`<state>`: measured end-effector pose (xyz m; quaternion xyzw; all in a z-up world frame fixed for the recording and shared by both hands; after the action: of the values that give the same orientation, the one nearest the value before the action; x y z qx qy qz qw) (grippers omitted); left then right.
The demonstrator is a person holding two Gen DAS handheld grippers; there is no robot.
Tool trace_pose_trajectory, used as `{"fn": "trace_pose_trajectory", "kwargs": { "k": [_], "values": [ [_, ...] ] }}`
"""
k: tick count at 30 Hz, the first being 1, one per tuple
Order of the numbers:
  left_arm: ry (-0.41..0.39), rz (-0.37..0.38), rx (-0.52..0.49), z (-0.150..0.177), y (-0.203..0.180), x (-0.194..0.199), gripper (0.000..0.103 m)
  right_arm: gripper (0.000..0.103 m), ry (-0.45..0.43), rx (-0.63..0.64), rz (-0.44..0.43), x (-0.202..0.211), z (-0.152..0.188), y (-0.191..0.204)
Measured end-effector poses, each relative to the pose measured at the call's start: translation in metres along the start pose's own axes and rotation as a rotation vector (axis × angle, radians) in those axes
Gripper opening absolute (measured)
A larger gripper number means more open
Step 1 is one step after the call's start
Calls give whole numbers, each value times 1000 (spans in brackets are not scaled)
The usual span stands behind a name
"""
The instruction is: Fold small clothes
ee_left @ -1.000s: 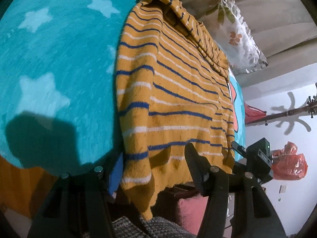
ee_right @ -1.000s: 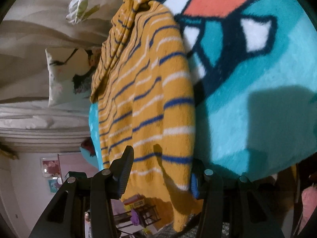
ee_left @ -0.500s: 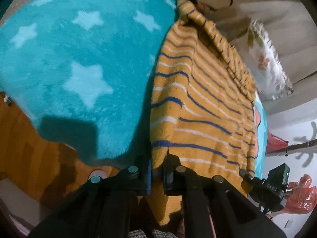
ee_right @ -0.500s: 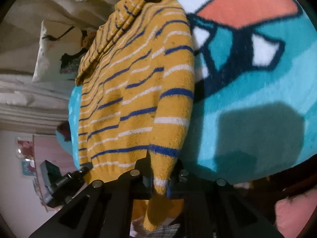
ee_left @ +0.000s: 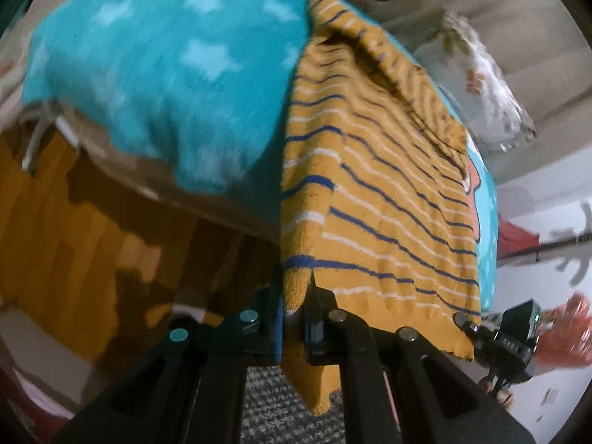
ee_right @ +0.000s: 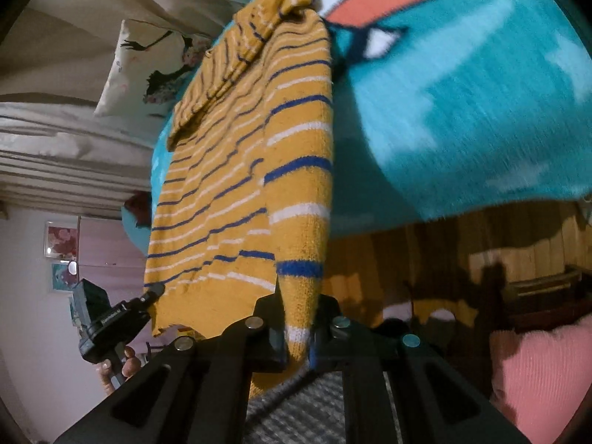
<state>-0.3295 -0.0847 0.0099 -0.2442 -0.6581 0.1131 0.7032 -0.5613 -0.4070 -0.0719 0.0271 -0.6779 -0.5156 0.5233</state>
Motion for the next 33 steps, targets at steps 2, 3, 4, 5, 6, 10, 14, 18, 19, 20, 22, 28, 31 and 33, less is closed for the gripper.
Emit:
{"fn": "trace_pose_trajectory", "kwargs": {
  "k": [2,3,4,5,6,10,14,18,19,20,22,28,31,33],
  "values": [
    [-15,15,14,-5,-2,6,7,8,-11,-1,-14,2,-5,3],
    [-37,8,4,-10,-8,12,7,8,-20,14,-14,4,-9,10],
    [-52,2,-4,-13,-13,17,7,8,-25,29,-12,7,-13,15],
    [-66,0,-13,-16,-16,21,7,8,-29,46,-9,10,-16,21],
    [-82,4,-20,-19,-19,27,7,8,-37,69,-12,13,-22,32],
    [-134,17,-44,-52,-38,42,7,8,-62,131,-17,30,-49,61],
    [-180,6,-97,-90,-69,46,7,8,-103,161,-19,36,-99,91],
    [-194,13,-132,-149,-84,38,7,8,-148,159,-1,32,-157,113],
    [-186,16,-138,-171,-84,30,7,8,-154,146,-6,30,-172,115],
    [-180,14,-140,-183,-81,23,7,8,-158,124,-15,26,-191,116],
    [-157,6,-141,-217,-77,3,7,8,-169,89,-13,18,-221,117],
    [-50,2,-160,-292,-71,-48,8,8,-181,-59,16,-9,-302,100],
    [-8,41,-167,-315,-71,-59,9,11,-166,-128,15,-25,-330,87],
    [19,99,-147,-327,-66,-65,18,12,-159,-174,17,-32,-344,77]
  ]
}}
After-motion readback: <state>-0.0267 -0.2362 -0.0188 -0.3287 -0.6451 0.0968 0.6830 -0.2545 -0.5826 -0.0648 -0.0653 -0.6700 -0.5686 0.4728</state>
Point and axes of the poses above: each gripper's, at about its wrist camera, not at the fingertips, and x roughly against the way its jaws point, y to its left, z to its underside, the point moved 1 cm from there along -x, roughly the way its jaws point, and after that the axes turned 12 degrees about y, right-handed, at the moved point
